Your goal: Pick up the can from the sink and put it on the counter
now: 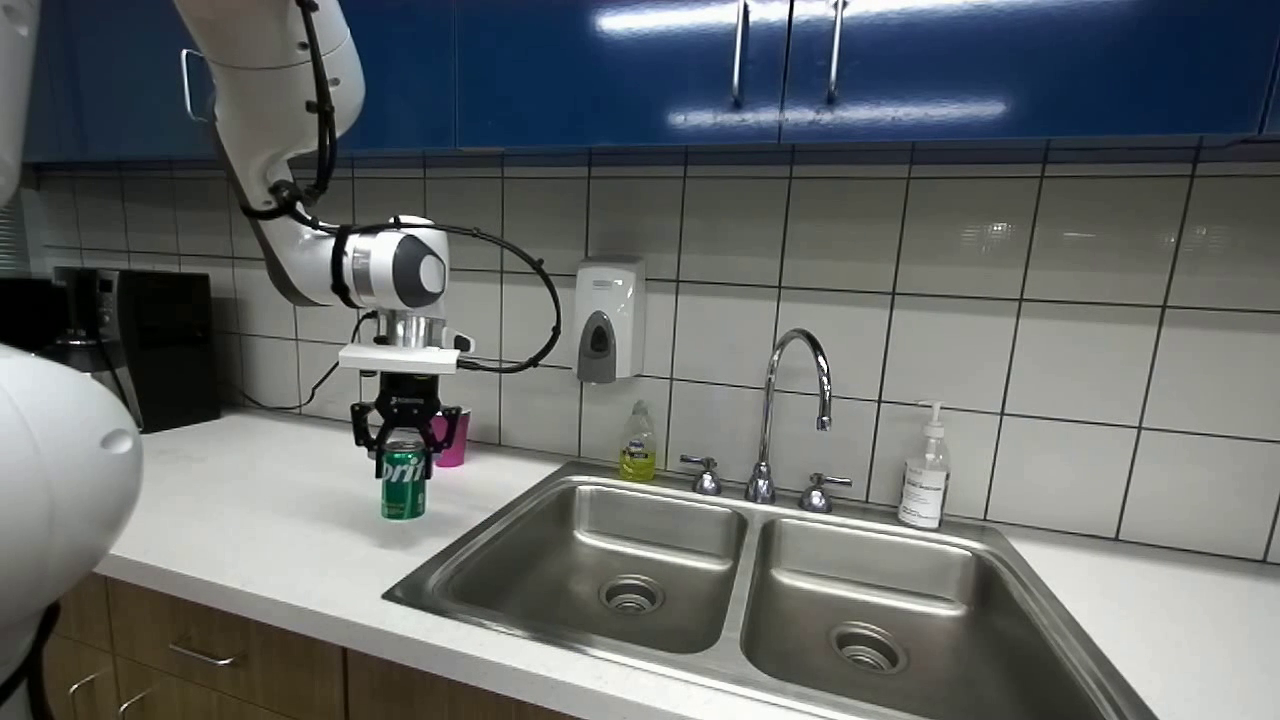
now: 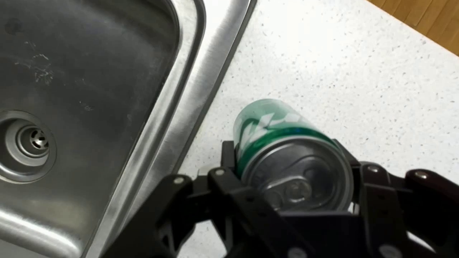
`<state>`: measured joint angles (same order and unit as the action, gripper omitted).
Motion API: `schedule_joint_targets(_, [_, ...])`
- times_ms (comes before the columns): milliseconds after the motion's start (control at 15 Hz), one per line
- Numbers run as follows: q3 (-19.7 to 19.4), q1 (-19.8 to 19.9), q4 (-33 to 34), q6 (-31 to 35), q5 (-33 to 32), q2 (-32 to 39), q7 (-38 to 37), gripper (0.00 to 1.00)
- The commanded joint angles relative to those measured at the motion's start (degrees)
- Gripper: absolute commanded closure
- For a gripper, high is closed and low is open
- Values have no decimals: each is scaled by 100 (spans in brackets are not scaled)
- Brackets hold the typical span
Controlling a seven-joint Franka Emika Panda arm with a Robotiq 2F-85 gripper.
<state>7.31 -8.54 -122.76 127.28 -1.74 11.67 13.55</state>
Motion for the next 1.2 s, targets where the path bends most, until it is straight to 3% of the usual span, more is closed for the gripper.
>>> schedule_joint_targets(0, [57, -20, 143, 14, -220, 165, -90, 62])
schedule_joint_targets(1133, [54, -75, 21, 422, -376, 497, -200, 62])
